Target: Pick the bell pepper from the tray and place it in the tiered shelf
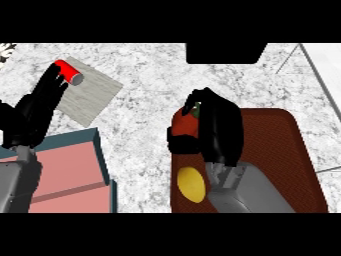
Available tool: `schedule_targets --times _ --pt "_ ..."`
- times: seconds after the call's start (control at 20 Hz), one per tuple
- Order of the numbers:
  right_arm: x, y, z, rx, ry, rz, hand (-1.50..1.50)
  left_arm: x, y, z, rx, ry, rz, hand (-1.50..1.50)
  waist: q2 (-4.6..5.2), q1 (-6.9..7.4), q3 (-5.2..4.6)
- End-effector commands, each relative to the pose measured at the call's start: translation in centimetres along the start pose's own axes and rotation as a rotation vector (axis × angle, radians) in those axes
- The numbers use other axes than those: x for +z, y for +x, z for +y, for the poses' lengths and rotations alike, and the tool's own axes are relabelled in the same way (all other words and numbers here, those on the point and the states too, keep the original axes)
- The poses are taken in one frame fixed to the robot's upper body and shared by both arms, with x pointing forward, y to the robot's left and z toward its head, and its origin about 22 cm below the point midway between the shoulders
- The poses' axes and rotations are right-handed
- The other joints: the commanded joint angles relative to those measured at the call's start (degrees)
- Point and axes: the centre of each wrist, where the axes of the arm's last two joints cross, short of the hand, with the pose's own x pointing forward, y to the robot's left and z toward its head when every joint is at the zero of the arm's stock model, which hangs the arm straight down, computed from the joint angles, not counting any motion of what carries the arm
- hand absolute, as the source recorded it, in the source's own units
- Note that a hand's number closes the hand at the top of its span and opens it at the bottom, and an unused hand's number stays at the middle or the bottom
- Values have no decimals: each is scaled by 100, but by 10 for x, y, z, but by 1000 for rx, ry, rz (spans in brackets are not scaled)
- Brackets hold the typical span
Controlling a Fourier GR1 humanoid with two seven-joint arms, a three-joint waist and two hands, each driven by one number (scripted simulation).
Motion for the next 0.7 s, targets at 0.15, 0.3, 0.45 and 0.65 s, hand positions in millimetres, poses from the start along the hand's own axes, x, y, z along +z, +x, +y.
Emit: schedule_targets --times 0.15,0.3,0.45,0.65 --pt "4 37 -81 -61 -206 60 150 1 -3 -8 1 2 8 0 28 -59 -20" --pt "2 45 -105 -45 -269 104 150 22 -13 12 9 -12 25 0 12 -6 -23" --pt "-9 37 -133 -9 -344 133 150 0 -5 1 1 13 13 0 32 -105 -22" --pt "-12 15 -157 22 -361 188 150 0 -7 -7 20 6 14 0 30 -104 -19"
